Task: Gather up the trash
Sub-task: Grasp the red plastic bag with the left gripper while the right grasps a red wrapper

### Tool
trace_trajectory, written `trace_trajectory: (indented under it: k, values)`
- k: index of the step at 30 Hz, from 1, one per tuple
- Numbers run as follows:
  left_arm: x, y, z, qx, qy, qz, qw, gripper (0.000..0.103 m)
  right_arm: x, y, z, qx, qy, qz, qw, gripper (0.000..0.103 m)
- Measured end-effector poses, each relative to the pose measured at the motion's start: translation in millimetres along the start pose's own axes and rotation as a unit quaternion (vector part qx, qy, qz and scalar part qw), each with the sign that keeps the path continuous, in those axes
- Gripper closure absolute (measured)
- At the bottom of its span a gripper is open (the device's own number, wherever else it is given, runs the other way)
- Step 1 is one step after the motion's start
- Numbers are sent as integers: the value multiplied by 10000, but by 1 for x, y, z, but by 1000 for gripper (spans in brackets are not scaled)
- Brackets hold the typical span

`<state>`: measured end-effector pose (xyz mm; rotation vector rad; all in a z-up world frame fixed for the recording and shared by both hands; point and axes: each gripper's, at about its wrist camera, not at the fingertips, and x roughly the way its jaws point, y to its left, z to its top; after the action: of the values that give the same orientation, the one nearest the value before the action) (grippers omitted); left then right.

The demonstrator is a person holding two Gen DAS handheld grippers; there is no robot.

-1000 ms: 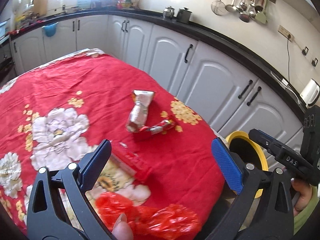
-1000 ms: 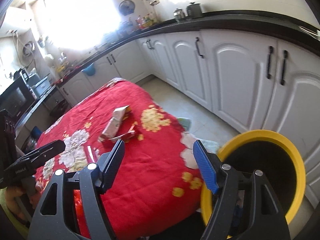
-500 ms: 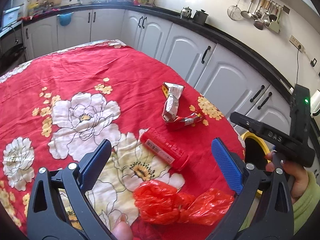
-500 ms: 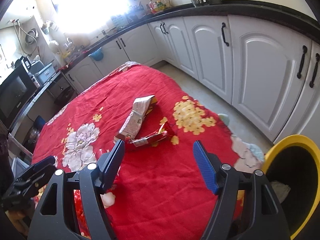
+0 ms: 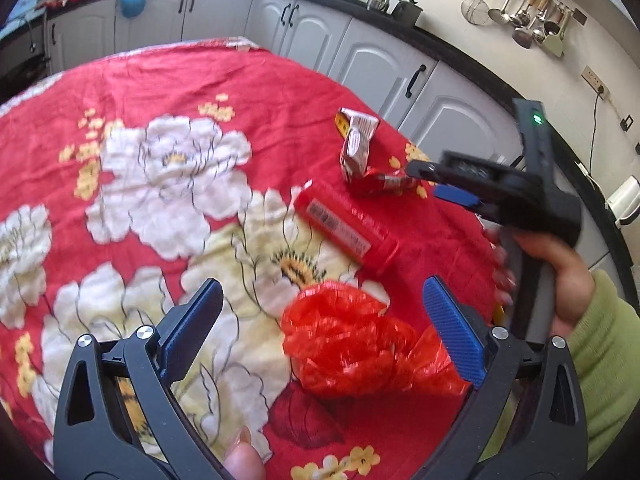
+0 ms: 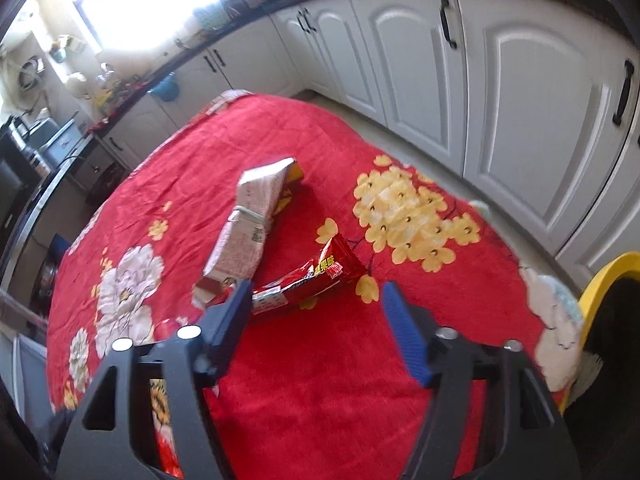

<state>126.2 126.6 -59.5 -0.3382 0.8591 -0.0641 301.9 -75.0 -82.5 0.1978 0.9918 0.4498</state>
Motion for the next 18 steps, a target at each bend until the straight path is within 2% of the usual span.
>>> trace_trajectory:
  k: [5,7,9,12,14,18]
  values:
    - [10,-2,-12,-70,206,-6,9998,11,23,-2,6,248,188,-35,9995,55]
    - [15,-1,-16,-148,291,-15,9995,11,28,2,7,81,183,-81,9998,60]
    - [19,-2,-19,-176,358,-20,9992,11,30,3,7,45,184,-109,9998,72]
    - [23,-4,-25,-219,425,-103,9988,20,30,-1,5,-16,174,-101,9998,82]
    - [24,-7,-27,-194,416,-130,9989,23,29,-4,3,-96,155,-88,9998,84]
    - [25,-16,-31,-71,416,-234,9988,47,25,-2,-3,-270,104,-131,9995,88]
